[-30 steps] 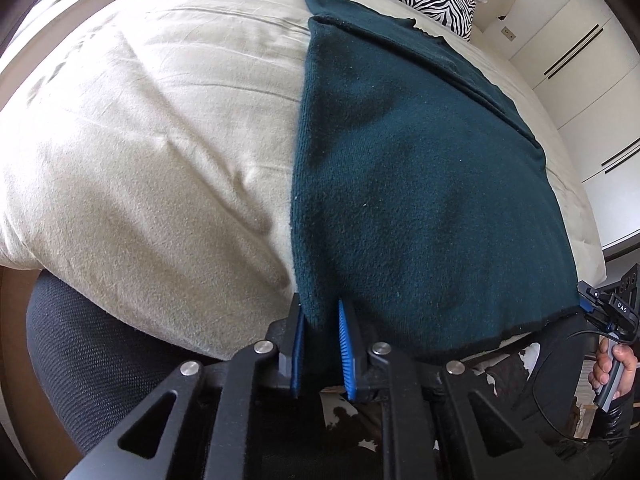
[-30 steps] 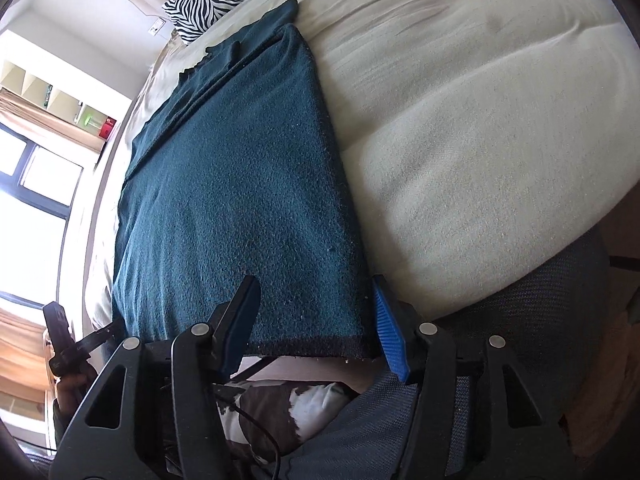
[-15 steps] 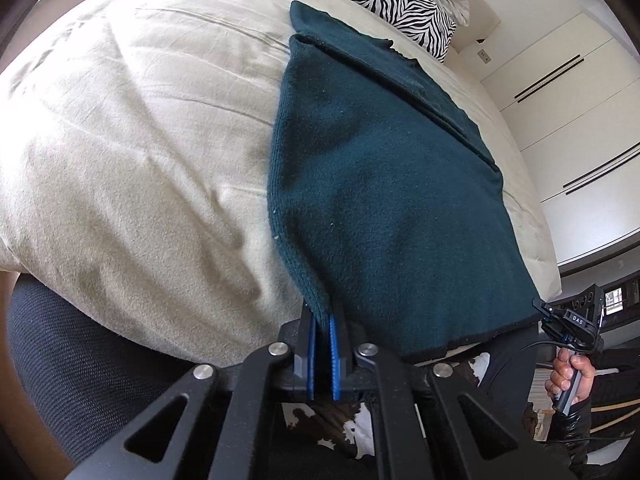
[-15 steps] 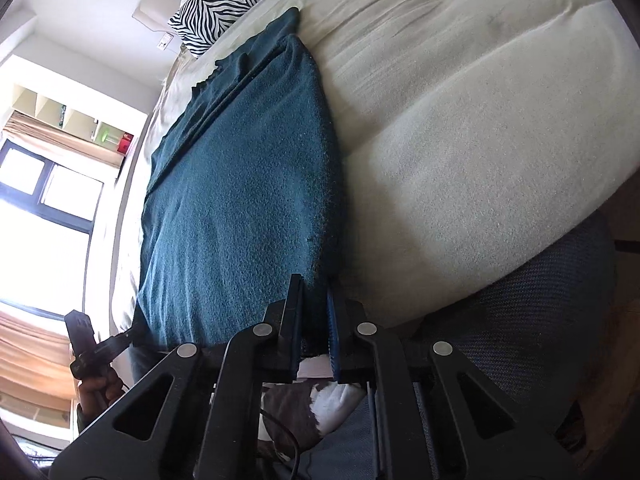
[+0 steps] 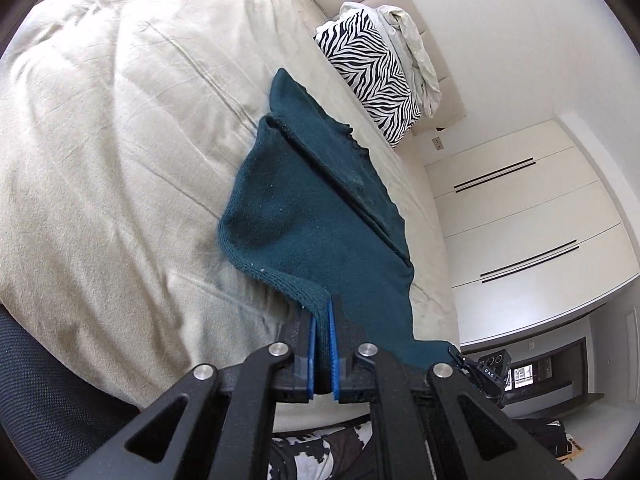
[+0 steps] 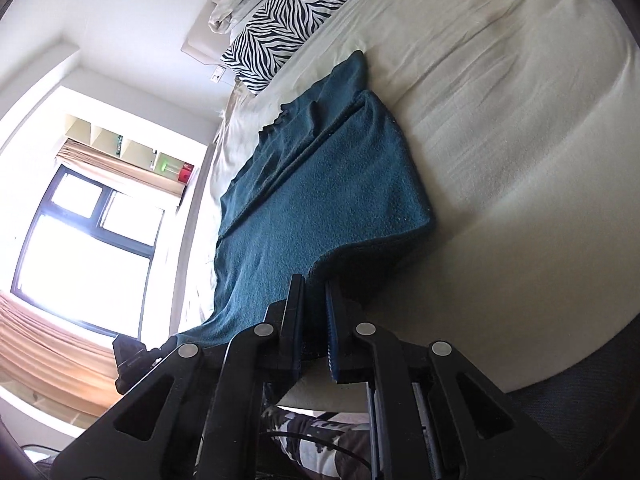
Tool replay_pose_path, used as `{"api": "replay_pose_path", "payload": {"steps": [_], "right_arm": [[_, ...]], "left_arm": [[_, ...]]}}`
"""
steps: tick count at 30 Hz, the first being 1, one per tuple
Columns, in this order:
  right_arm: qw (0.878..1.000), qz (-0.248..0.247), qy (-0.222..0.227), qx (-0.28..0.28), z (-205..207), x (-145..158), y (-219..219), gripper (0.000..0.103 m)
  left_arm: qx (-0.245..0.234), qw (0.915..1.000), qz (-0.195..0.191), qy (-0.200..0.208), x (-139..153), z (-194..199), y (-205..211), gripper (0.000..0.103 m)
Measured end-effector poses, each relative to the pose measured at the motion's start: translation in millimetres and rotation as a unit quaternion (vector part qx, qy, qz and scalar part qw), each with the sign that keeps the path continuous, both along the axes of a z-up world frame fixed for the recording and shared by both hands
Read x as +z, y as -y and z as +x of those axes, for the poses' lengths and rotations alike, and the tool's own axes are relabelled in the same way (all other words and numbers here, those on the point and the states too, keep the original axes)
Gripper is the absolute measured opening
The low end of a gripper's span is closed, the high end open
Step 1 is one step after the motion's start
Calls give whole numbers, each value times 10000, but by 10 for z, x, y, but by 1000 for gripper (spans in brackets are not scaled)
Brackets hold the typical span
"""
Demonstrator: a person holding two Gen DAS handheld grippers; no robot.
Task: Fold small clothes
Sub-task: 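Lift the hem with both tools and fold it toward the collar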
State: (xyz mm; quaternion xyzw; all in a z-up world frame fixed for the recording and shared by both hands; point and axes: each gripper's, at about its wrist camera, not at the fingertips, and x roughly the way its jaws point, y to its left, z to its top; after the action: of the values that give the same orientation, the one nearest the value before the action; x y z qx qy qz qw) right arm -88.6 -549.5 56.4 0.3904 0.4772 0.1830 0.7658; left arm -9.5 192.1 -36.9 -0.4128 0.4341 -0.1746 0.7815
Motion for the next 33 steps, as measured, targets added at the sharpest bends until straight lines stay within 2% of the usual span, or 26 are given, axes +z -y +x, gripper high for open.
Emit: {"api": "replay_pose_path", "payload": {"steps": [6,12,16,22,29,31,33], "right_arm": [[9992,91,189,-328,551,146,70,9],[9974,117,333,-632,1174,195,140,9],[9966,1,450,-690,1599,220,77,9],[9960,-233,486,-719,2380,115,-41,9],[9942,-488,382,-880,3164,-177,-143,9],[9937,-671,380,-816,3279,-258,-207,9],[9914,-1101,486,-509,3332,-279,-366,9]], "left_arm": [[316,9978,-509,286,171,458,-68,6],[454,9956,-683,449,256,1008,-116,6],[554,9949,-753,392,226,1369,-194,6],[581,9964,-569,235,106,2032,-148,6],[686,9967,-431,81,-126,2697,-97,6],[633,9975,-300,42,-199,2841,-50,6],[571,9984,-22,-12,-267,2955,10,6]]}}
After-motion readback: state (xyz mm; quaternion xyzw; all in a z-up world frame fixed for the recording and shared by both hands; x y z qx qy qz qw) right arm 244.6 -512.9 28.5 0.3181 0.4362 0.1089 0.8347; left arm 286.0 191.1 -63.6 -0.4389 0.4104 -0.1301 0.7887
